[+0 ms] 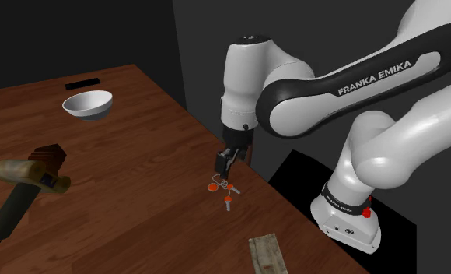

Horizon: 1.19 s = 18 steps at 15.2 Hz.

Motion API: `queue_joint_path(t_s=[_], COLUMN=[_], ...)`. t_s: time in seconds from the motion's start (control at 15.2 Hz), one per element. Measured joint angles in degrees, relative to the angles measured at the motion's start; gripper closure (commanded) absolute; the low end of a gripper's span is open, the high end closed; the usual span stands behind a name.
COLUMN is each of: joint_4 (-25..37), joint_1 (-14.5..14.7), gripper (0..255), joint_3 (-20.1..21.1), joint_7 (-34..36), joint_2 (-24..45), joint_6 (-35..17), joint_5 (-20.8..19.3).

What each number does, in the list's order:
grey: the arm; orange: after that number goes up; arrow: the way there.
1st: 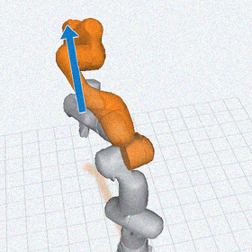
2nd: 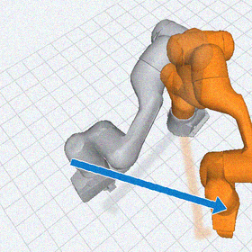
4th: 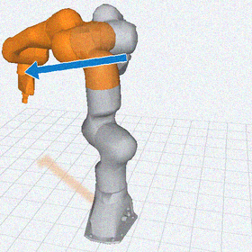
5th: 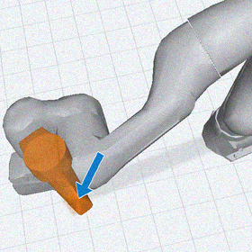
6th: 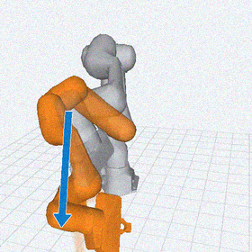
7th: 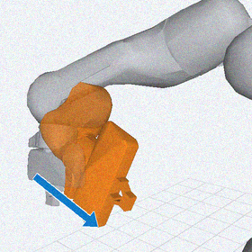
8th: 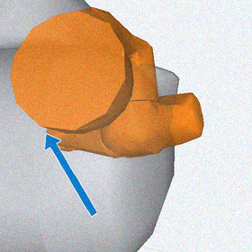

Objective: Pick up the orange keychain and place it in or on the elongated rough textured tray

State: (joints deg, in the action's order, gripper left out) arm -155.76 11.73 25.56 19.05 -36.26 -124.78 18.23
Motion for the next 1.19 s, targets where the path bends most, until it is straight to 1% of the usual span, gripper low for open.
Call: queue_joint_path(t_s=[0.13,0.59,0.79,1.06,1.12,1.19], joint_4=[-1.16,-3.08,-3.59,-3.65,-3.65,-3.59], joint_1=[0.73,-0.02,-0.11,-0.13,-0.13,-0.16], gripper=[0,0,0,0,255,255], joint_3=[2.09,4.90,5.11,5.12,5.12,5.07], joint_7=[0.97,1.62,1.54,1.51,1.51,1.51], joint_2=[2.07,8.60,9.28,9.35,9.35,9.24], joint_6=[-3.67,-12.31,-13.50,-13.64,-13.64,-13.56], joint_5=[0.83,1.16,1.21,1.21,1.21,1.15])
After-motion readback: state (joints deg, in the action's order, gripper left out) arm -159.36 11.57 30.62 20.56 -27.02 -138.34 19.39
